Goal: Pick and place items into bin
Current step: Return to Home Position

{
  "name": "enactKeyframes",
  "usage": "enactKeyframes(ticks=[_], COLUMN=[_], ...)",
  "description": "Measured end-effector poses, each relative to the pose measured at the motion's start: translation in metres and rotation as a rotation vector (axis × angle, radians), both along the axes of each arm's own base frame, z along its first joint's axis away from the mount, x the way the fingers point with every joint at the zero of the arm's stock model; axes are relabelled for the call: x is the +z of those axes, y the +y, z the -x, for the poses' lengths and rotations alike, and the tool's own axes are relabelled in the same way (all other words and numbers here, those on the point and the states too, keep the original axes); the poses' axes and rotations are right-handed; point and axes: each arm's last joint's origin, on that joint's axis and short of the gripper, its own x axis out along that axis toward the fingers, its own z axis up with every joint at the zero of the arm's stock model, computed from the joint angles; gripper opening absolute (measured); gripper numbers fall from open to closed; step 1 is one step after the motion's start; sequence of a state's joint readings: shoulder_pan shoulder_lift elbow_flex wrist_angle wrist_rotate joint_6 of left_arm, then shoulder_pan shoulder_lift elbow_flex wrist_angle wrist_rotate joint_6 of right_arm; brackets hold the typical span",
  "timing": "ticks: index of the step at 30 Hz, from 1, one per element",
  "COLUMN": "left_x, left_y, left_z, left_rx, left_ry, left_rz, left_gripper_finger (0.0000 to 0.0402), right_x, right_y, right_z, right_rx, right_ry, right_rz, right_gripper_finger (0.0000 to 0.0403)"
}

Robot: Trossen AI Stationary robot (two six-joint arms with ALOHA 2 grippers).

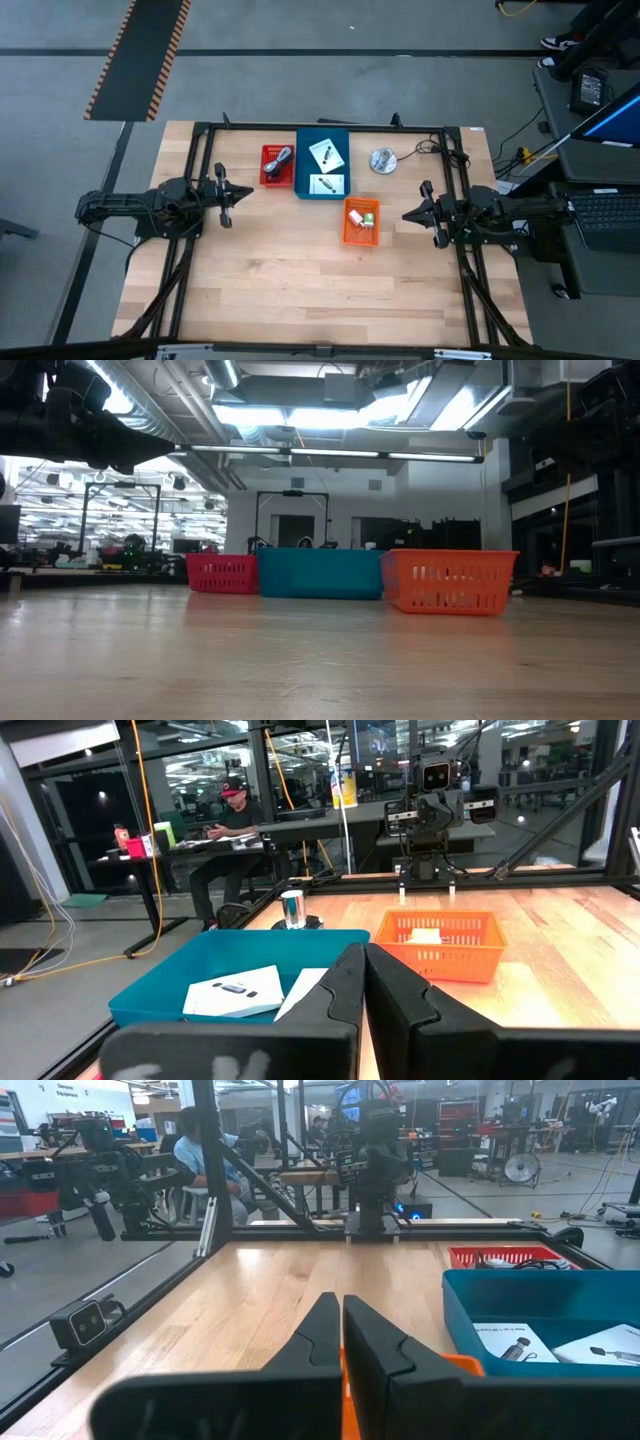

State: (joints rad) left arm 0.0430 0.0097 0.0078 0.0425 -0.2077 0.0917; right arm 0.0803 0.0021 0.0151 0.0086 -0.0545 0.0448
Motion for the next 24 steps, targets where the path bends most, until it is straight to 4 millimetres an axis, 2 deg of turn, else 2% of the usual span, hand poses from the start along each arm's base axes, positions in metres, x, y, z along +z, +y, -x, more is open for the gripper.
enactKeyframes(ticks=[24], left_x=[0.0000], left_y=[0.0000], left_z=[0.0000], left_rx=[0.000], left_ry=[0.000], left_rz=[0.000], left_gripper_finger=[0.0006], right_x=[0.0001], right_y=[0.0000], right_z=[0.0000], right_rx=[0.000], right_ry=[0.000], right_rz=[0.000], right_gripper_finger=[0.0000])
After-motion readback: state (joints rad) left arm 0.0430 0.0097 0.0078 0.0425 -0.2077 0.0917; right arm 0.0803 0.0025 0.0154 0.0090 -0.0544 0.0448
